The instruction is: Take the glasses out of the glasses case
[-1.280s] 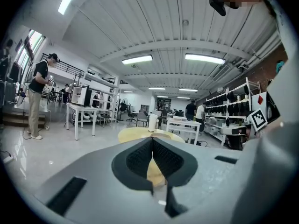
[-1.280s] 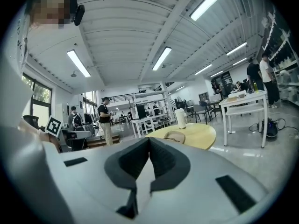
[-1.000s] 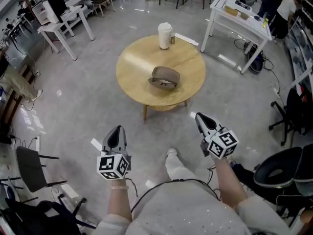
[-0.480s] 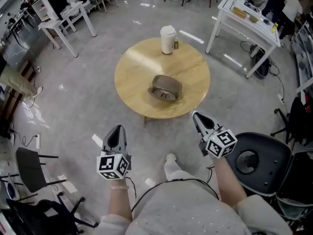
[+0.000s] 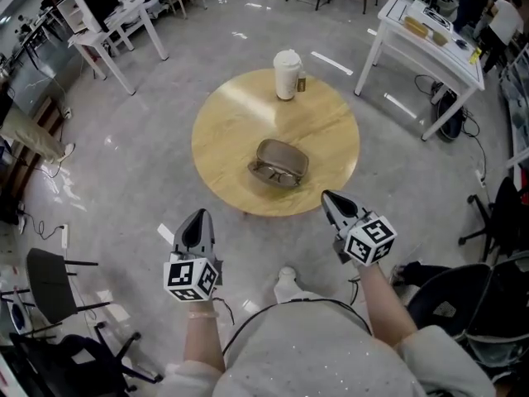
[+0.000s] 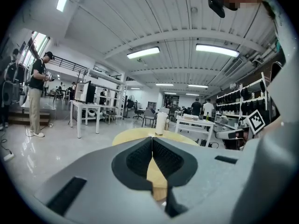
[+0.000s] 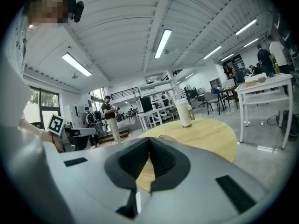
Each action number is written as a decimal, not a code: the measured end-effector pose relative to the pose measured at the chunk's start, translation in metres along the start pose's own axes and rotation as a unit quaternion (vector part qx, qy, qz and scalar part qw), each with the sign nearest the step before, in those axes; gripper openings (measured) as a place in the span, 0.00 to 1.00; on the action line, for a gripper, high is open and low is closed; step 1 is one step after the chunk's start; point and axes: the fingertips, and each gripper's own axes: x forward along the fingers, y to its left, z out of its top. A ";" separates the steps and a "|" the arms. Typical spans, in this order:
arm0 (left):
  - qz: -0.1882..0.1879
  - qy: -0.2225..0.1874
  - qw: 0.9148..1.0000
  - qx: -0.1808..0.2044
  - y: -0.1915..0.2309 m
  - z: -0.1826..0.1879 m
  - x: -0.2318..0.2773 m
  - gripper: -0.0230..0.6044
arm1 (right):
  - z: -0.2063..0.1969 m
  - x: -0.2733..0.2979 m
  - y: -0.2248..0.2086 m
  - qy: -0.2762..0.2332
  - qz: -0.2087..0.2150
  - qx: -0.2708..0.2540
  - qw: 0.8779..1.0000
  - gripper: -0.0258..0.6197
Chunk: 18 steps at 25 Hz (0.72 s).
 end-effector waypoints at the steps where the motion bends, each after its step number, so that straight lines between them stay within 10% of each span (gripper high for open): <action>1: 0.000 -0.002 1.000 0.000 -0.002 0.002 0.004 0.04 | 0.001 0.002 -0.003 0.001 0.003 0.000 1.000 0.05; 18: -0.007 0.012 1.000 0.010 -0.012 0.005 0.033 0.04 | -0.001 0.029 -0.020 0.024 0.029 0.011 0.999 0.05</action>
